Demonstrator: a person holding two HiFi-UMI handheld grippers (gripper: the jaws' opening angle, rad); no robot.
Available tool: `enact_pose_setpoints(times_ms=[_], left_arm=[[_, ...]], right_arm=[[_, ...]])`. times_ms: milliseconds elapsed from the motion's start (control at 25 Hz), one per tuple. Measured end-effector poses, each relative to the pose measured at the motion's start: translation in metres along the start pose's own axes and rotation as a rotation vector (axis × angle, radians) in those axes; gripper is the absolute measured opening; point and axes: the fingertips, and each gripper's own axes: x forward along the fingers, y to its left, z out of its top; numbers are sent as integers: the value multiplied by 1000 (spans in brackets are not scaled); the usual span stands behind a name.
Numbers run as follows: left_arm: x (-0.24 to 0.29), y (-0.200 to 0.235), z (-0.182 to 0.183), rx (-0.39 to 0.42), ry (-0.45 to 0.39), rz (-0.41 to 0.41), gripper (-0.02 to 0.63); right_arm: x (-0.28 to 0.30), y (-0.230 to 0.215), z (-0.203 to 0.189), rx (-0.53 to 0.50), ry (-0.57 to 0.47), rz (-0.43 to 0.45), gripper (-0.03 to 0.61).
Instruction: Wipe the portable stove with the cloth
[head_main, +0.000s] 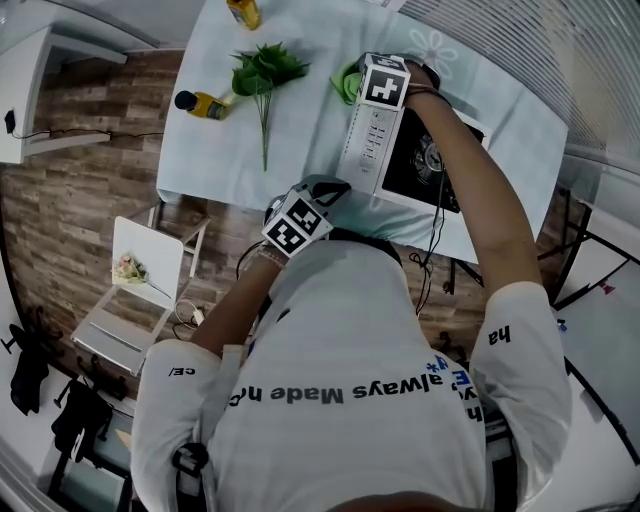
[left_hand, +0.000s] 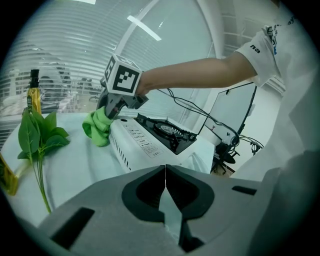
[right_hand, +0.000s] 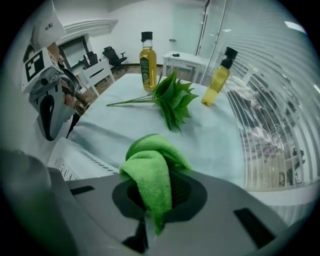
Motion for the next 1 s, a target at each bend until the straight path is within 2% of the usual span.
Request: enact_pose_setpoints(times_ms=[400,1000], left_arm=[[1,-7,-7,38,28,-2,14],[-15,-12,-26,61,65,19,13]], right_arm=[[-4,55,19,-34,22,55,23],[-7,164,49,-64,12,146,23]])
